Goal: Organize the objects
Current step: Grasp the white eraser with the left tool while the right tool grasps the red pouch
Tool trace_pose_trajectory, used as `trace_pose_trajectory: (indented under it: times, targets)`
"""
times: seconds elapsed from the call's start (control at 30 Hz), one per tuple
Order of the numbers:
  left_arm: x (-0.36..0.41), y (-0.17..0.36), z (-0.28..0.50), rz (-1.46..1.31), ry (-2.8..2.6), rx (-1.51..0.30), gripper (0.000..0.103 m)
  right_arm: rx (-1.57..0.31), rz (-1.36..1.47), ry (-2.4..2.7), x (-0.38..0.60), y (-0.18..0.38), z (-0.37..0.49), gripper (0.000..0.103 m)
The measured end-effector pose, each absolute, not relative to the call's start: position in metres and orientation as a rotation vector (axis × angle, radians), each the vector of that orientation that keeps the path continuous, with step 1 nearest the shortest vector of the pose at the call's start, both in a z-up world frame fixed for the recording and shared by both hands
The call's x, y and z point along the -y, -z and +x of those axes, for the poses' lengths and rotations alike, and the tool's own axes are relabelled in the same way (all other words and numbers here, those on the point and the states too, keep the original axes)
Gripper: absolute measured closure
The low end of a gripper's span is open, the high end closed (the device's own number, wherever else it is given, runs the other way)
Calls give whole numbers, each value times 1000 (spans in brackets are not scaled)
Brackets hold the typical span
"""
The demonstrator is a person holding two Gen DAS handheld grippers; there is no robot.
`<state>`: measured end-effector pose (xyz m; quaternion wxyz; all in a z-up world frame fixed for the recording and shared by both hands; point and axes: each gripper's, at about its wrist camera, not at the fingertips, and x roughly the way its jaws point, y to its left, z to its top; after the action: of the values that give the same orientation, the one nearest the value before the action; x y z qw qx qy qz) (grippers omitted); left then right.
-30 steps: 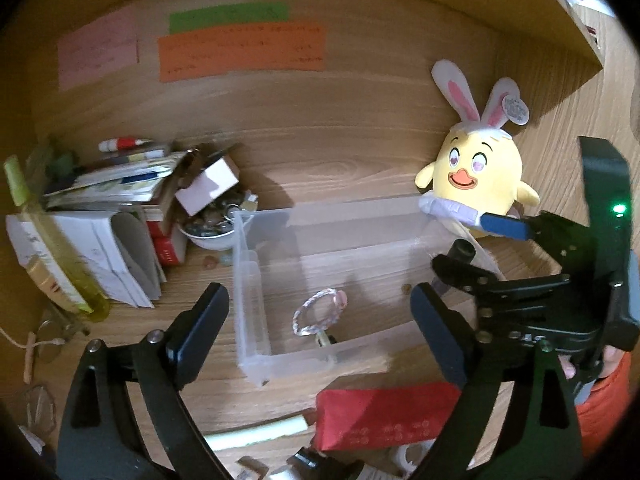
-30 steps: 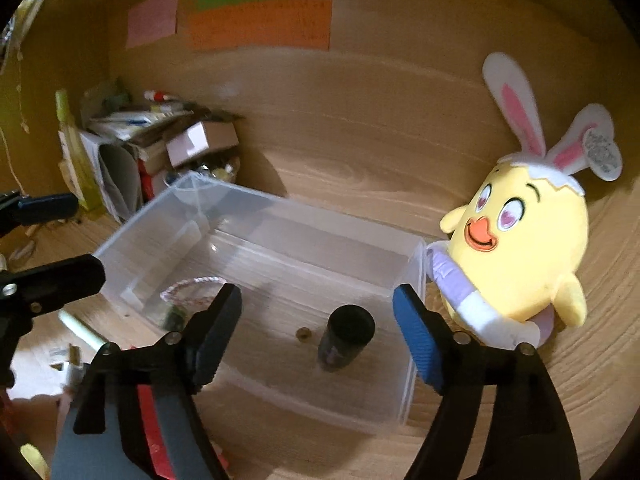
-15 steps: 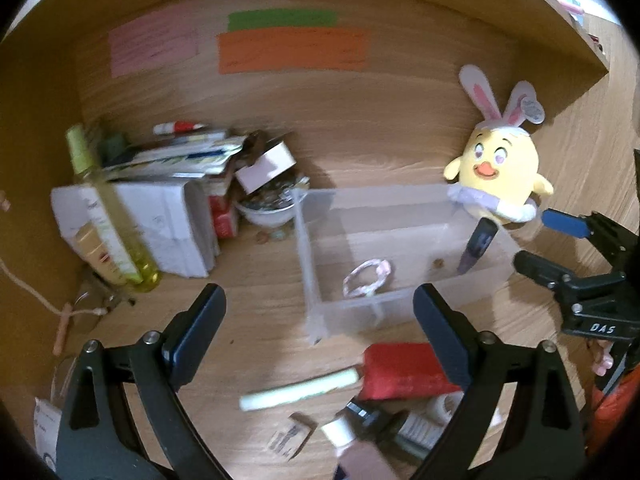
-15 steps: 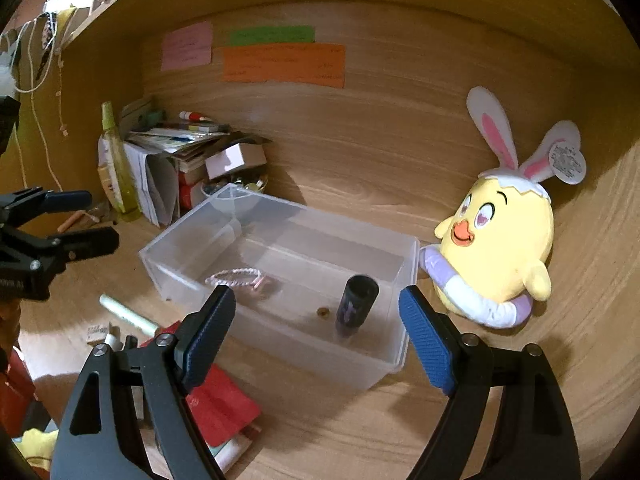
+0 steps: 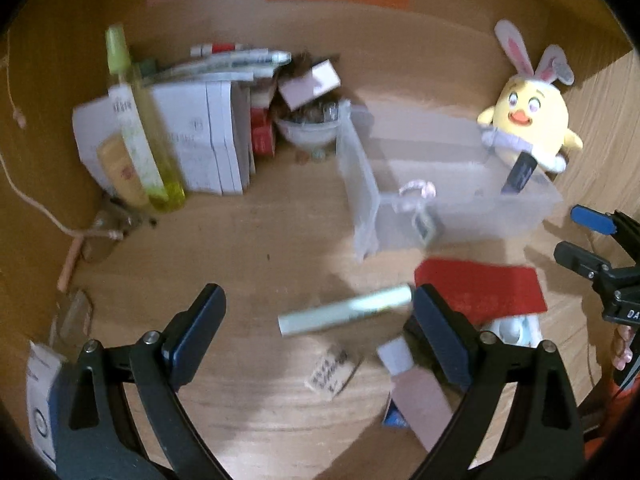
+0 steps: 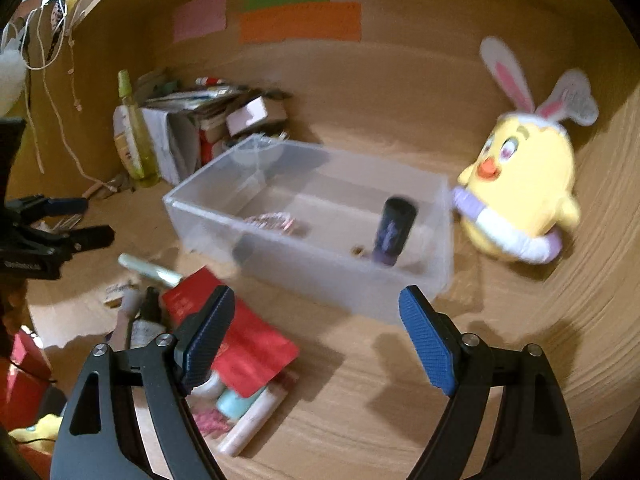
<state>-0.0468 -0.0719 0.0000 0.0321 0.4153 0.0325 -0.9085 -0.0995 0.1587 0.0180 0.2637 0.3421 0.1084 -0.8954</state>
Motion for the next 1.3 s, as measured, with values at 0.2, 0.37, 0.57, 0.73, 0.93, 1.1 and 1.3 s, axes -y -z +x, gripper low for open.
trace_pose_trajectory:
  times: [0.2, 0.37, 0.57, 0.73, 0.93, 1.1, 1.3]
  targets:
    - [71, 22, -39, 1358, 2767, -135, 7, -362, 964, 2264, -131, -1, -91, 21]
    - [75, 36, -24, 1400, 2747, -129, 7, -440, 993, 2203, -108, 13, -93, 21]
    - [84, 49, -18, 1437, 2730, -151, 9, -510, 1034, 2117, -88, 27, -99, 21]
    - [83, 54, -23, 1465, 2751, -168, 34, -593, 1047, 2070, -73, 37, -105, 21]
    - [73, 53, -26, 1434, 2797, -105, 64, -647, 1065, 2051, -60, 44, -116, 21]
    - [68, 52, -26, 1428, 2827, -43, 75, -619, 1095, 2036, -57, 50, -126, 24]
    - [70, 49, -21, 1388, 2868, -58, 80, -543, 1102, 2002, -57, 49, -128, 51]
